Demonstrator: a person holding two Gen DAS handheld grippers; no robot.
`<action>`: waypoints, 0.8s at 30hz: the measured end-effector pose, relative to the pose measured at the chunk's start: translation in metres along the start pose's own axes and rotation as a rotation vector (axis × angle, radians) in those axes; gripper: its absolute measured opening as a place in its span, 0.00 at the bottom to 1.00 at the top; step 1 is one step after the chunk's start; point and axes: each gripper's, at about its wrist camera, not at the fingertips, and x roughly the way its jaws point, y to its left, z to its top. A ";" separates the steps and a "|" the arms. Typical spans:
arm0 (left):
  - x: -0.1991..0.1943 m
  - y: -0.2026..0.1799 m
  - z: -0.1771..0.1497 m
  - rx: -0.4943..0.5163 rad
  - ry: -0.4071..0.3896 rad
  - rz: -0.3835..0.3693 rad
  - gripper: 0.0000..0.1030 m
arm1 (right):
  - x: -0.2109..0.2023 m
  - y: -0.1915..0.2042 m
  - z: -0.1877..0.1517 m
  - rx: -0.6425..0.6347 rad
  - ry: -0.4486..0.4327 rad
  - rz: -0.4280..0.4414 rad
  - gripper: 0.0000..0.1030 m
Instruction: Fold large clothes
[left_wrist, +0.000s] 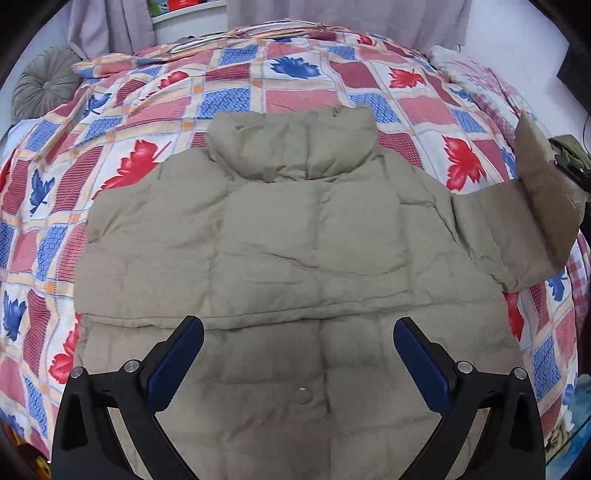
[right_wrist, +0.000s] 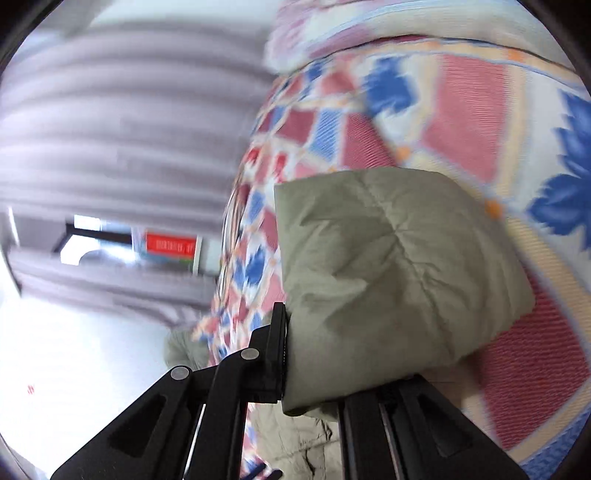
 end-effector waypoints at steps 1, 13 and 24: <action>-0.002 0.012 0.000 -0.011 -0.010 0.009 1.00 | 0.016 0.024 -0.011 -0.077 0.028 -0.015 0.07; -0.006 0.143 0.005 -0.082 -0.056 0.121 1.00 | 0.191 0.100 -0.210 -0.535 0.361 -0.303 0.07; 0.032 0.149 -0.012 -0.037 0.024 0.080 1.00 | 0.231 0.053 -0.241 -0.458 0.449 -0.492 0.11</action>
